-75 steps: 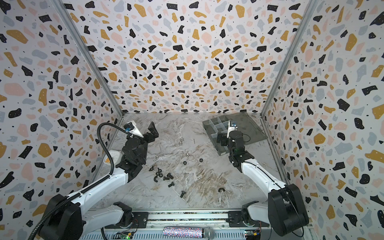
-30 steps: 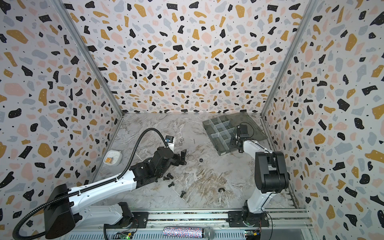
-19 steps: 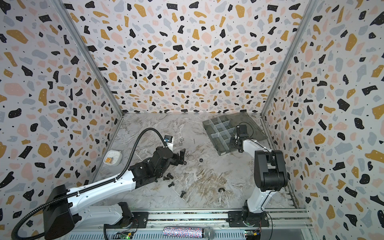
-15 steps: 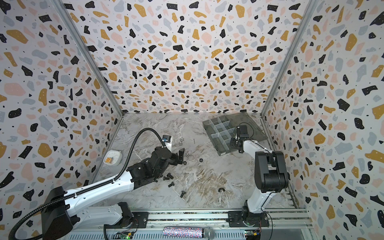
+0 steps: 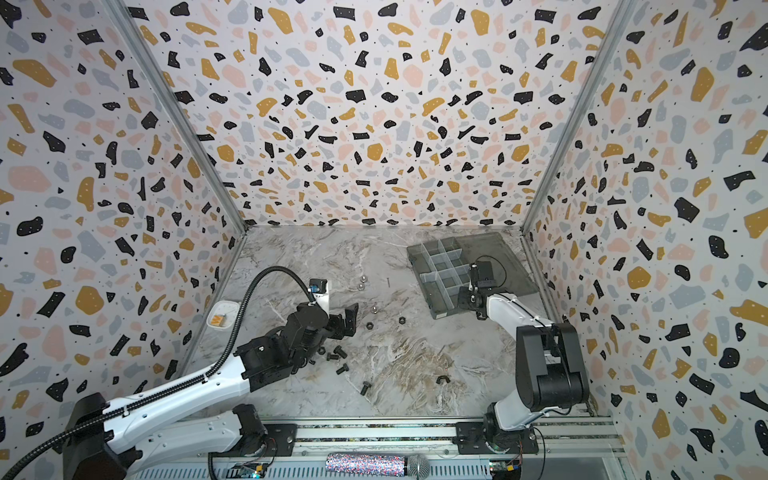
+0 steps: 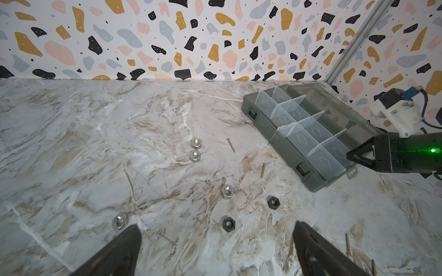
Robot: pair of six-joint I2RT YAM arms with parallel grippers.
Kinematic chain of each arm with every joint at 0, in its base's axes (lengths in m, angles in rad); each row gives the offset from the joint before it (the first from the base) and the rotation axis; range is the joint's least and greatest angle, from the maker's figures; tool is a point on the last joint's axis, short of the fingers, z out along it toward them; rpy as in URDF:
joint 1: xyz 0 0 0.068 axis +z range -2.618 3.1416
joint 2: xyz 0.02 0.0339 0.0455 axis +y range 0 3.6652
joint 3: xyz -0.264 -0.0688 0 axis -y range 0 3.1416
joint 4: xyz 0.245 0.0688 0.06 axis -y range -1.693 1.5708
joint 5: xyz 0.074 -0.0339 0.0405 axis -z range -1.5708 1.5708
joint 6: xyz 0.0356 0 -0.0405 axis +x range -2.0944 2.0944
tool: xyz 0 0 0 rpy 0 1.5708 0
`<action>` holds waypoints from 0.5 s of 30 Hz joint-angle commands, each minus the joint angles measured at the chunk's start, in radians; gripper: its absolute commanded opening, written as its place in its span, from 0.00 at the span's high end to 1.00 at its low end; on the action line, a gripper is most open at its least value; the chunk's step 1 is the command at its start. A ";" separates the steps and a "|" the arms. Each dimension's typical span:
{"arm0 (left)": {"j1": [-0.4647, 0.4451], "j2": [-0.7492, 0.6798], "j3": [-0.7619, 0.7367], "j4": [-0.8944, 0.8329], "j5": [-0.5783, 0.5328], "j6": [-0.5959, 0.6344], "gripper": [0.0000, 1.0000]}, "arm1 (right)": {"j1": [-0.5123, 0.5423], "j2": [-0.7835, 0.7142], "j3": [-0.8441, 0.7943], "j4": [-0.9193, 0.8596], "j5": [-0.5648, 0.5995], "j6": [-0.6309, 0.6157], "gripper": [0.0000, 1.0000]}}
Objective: Sort the screws and nuts into containers
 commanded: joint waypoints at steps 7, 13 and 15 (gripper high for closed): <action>-0.006 -0.056 0.000 -0.058 -0.001 -0.032 0.00 | 0.170 -0.095 -0.100 -0.099 0.061 0.127 0.68; -0.006 -0.057 0.004 -0.094 -0.011 -0.045 0.00 | 0.256 -0.212 -0.033 -0.226 0.127 0.134 0.45; -0.008 -0.055 -0.001 -0.099 -0.007 -0.052 0.00 | 0.282 -0.282 -0.028 -0.283 0.123 0.138 0.43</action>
